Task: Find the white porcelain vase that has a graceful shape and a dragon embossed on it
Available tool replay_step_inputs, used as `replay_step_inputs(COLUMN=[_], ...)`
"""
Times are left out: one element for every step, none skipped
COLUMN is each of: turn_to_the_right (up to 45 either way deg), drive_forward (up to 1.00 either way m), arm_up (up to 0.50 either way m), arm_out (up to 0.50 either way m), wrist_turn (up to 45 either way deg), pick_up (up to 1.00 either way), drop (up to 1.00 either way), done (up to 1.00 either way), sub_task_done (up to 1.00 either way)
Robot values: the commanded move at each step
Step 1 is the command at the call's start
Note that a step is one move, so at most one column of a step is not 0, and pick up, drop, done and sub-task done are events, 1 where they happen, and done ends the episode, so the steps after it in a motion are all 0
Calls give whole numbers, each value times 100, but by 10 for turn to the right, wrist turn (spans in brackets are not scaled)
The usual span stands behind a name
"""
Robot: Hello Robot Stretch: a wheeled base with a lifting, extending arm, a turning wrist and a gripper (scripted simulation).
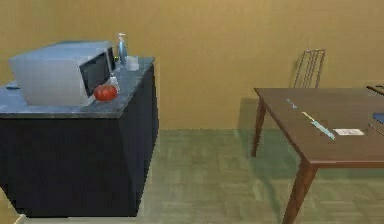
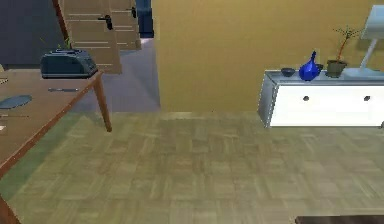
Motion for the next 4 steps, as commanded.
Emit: replay_step_inputs(turn_to_the_right=[-450,-390,0,-450], drive_forward=[0,0,35,0], arm_up=[0,0,0,0], arm_out=[0,0,0,0], wrist_turn=[0,0,0,0], pick_up=[0,0,0,0], drop=[0,0,0,0], done=[0,0,0,0], sub_task_done=[0,0,0,0])
